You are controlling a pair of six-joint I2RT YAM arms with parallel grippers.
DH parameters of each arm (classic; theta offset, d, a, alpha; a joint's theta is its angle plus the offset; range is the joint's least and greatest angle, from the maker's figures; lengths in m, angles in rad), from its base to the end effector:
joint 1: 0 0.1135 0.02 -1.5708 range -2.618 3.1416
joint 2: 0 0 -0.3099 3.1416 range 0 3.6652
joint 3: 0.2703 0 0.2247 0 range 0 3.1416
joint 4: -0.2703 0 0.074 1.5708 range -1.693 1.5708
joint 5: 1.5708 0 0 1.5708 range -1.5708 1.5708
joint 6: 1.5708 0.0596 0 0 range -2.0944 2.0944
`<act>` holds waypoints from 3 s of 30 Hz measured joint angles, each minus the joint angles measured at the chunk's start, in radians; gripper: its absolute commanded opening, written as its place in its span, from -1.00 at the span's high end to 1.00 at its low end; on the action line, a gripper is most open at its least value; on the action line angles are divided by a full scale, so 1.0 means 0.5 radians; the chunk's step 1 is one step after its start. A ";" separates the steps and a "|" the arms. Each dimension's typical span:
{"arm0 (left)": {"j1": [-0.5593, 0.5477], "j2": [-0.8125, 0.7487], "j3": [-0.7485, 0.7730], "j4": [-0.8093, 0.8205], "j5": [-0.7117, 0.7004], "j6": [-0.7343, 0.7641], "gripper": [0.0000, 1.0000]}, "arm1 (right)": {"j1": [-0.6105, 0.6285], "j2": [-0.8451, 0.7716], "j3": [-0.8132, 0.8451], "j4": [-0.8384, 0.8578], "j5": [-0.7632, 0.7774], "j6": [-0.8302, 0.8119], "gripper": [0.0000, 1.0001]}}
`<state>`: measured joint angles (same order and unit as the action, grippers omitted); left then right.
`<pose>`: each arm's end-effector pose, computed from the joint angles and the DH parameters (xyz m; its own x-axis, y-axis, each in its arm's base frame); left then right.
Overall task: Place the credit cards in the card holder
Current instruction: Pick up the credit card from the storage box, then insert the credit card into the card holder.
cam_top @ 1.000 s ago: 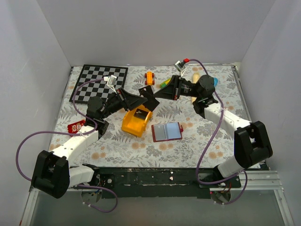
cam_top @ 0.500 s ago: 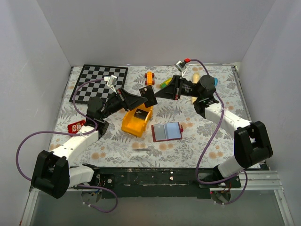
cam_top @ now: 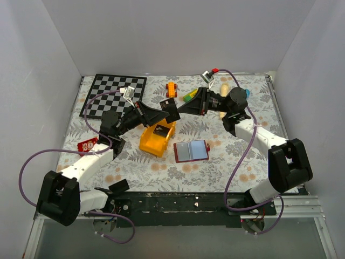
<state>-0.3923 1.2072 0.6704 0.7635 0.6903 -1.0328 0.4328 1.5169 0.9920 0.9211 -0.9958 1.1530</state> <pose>0.2104 -0.1281 0.3709 -0.6391 -0.4522 -0.6222 0.6232 0.1697 -0.7634 0.2685 0.1792 0.4074 -0.7087 0.2201 -0.6703 -0.6979 -0.0794 0.7118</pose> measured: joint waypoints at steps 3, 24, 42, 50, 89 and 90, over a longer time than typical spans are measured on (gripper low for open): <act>0.000 0.005 -0.001 -0.001 -0.003 0.000 1.00 | 0.000 0.000 -0.014 0.005 -0.007 -0.002 0.29; 0.001 0.155 0.077 0.018 0.150 -0.007 1.00 | -0.013 0.001 -0.017 0.005 -0.044 -0.008 0.24; -0.023 0.261 0.220 -0.018 0.300 0.004 1.00 | -0.012 0.001 -0.015 -0.127 -0.072 -0.113 0.63; -0.030 0.263 0.220 -0.020 0.320 0.008 1.00 | -0.012 0.000 -0.015 -0.166 -0.072 -0.130 0.63; -0.153 0.169 0.597 -1.425 -0.198 0.838 -0.59 | -0.201 -0.671 -0.282 -2.145 1.004 -1.120 0.97; -0.180 0.198 0.597 -1.434 -0.216 0.841 -0.71 | -0.211 -0.678 -0.290 -2.163 1.032 -1.130 0.97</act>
<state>-0.4824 1.3060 0.9691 0.0467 0.5823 -0.6125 0.3271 1.1778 0.8471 -0.1604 -0.4797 0.5880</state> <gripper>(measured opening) 0.761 0.028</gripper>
